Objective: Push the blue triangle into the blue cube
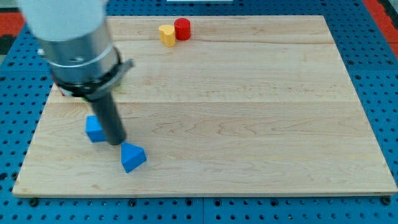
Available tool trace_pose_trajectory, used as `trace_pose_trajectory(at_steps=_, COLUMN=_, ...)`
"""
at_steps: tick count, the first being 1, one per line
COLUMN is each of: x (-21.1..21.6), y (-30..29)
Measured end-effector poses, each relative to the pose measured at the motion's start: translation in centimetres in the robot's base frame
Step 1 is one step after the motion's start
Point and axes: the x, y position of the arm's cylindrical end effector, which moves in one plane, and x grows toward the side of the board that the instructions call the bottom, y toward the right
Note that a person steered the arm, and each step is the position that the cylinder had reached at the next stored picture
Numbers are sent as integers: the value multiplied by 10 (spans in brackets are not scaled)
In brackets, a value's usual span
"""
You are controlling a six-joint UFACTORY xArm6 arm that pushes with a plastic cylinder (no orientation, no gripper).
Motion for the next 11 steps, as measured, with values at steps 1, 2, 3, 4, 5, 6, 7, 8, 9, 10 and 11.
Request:
trace_pose_trajectory(at_steps=1, x=-9, y=-50)
trace_pose_trajectory(at_steps=2, x=-42, y=-59)
trace_pose_trajectory(at_steps=3, x=-22, y=-10)
trace_pose_trajectory(at_steps=4, x=-19, y=90)
trace_pose_trajectory(at_steps=5, x=27, y=165)
trace_pose_trajectory(at_steps=6, x=66, y=129)
trace_pose_trajectory(at_steps=7, x=40, y=41)
trace_pose_trajectory(at_steps=8, x=-1, y=-26)
trace_pose_trajectory(at_steps=9, x=-35, y=-76)
trace_pose_trajectory(at_steps=10, x=-19, y=-72)
trace_pose_trajectory(at_steps=11, x=26, y=-70)
